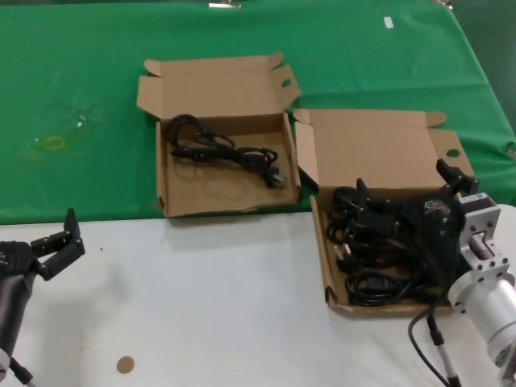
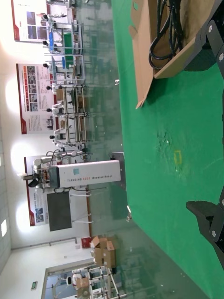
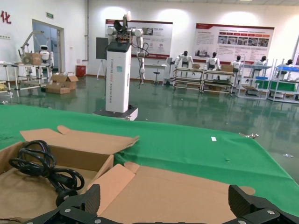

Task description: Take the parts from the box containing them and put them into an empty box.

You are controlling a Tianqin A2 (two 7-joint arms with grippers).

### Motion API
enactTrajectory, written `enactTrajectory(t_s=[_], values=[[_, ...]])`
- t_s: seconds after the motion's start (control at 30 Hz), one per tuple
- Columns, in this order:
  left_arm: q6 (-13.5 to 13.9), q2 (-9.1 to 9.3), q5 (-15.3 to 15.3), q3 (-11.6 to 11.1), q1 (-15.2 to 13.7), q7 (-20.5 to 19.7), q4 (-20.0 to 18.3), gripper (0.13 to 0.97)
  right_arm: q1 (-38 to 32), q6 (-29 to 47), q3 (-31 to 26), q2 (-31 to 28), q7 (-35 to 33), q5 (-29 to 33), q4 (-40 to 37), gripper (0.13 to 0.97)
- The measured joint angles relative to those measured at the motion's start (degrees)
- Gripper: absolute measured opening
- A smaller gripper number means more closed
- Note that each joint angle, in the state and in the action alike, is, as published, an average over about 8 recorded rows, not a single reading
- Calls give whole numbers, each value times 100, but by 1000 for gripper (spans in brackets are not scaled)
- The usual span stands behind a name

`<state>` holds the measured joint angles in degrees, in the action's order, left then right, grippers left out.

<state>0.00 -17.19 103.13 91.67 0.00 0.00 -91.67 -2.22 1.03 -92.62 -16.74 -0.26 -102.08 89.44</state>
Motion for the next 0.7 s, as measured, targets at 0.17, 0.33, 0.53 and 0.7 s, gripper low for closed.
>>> enactTrajectory(t_s=[0.17, 0.33, 0.53, 0.7], values=[[0, 0, 0, 0, 0, 0, 0, 966, 0, 0, 0, 0, 0, 0, 0, 966], [0, 0, 0, 0, 0, 0, 0, 966, 0, 0, 0, 0, 0, 0, 0, 966], [0, 0, 0, 0, 0, 0, 0, 966, 0, 0, 0, 0, 0, 0, 0, 966], [0, 0, 0, 0, 0, 0, 0, 966, 0, 0, 0, 0, 0, 0, 0, 966]])
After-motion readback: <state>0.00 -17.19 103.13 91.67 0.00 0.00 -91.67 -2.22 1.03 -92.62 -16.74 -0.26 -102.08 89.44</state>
